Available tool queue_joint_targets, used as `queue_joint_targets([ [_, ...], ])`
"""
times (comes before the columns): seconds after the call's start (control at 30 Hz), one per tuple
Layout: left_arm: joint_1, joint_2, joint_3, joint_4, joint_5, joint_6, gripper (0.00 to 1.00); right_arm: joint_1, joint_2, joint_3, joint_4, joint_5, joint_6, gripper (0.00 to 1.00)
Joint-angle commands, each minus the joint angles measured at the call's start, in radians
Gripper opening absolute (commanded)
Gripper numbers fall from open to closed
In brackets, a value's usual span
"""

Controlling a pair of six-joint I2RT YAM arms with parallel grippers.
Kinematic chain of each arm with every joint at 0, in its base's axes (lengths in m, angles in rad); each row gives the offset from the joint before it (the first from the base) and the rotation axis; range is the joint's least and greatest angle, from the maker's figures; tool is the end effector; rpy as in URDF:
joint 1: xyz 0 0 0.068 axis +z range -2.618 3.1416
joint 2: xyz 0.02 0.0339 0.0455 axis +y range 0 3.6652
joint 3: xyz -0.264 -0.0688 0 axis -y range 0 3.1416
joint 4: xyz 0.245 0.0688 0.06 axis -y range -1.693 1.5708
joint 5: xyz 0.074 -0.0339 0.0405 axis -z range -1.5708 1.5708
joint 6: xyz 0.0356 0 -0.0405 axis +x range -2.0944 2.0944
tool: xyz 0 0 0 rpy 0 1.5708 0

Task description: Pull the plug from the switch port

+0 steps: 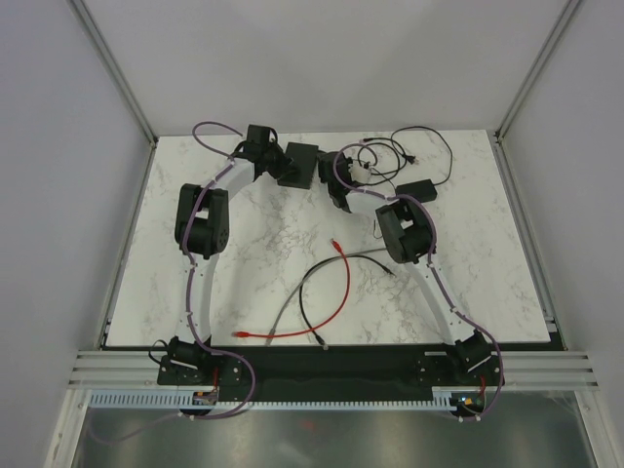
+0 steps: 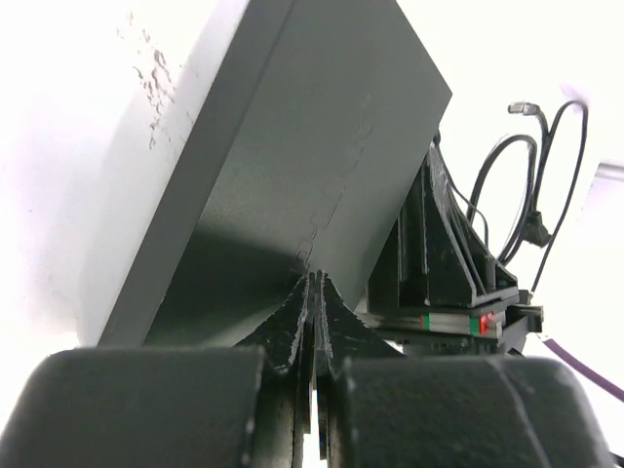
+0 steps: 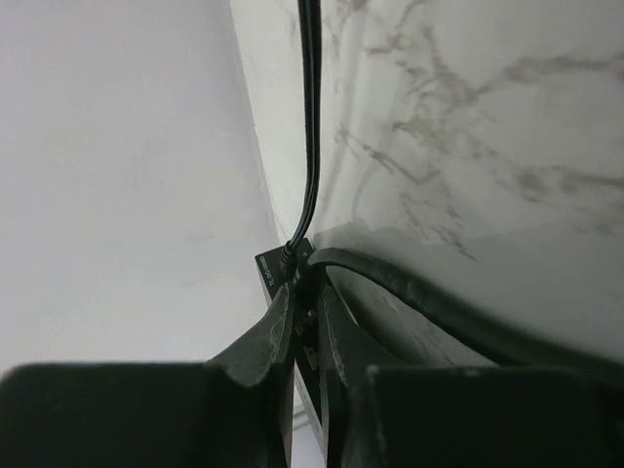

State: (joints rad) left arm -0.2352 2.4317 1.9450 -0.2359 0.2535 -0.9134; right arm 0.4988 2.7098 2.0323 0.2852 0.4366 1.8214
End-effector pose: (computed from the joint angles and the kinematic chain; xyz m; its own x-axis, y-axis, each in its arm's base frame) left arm 0.5291 -0.1360 0.1523 -0.7164 -0.6163 -0.3271 -0.2595 0.6705 -0.6951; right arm 0.5222 0.2673 0.0765 -0.0043 0.9974 0.0725 0.3477 -0.0665 0.9353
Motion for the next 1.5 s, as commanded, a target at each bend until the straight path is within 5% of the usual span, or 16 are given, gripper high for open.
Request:
queue_joint_targets([
  [0.0,0.005,0.015,-0.032,-0.065,-0.073,-0.019,0.02,0.009,0.123,0.084,0.025,-0.045,0.444,0.00],
  [0.37,0.002,0.006,-0.073,-0.025,-0.048,-0.068,0.02,0.061,0.228,0.167,0.127,0.054,0.699,0.00],
  [0.67,0.000,0.006,-0.067,-0.003,-0.033,-0.062,0.02,0.029,0.108,0.147,-0.145,-0.073,0.174,0.00],
  [0.77,-0.003,0.006,-0.043,0.040,0.026,0.040,0.02,0.027,0.190,0.302,-0.216,-0.145,0.070,0.00],
  [1.03,0.005,-0.016,-0.014,0.047,0.062,0.369,0.02,-0.028,0.212,0.287,-0.060,-0.433,-0.175,0.00],
  [1.2,0.033,0.039,0.041,0.040,0.099,0.242,0.02,-0.054,0.202,0.247,-0.015,-0.552,-0.306,0.00],
  [1.47,0.082,0.108,0.029,0.060,0.125,0.031,0.02,-0.052,0.189,0.201,0.034,-0.515,-0.289,0.00],
])
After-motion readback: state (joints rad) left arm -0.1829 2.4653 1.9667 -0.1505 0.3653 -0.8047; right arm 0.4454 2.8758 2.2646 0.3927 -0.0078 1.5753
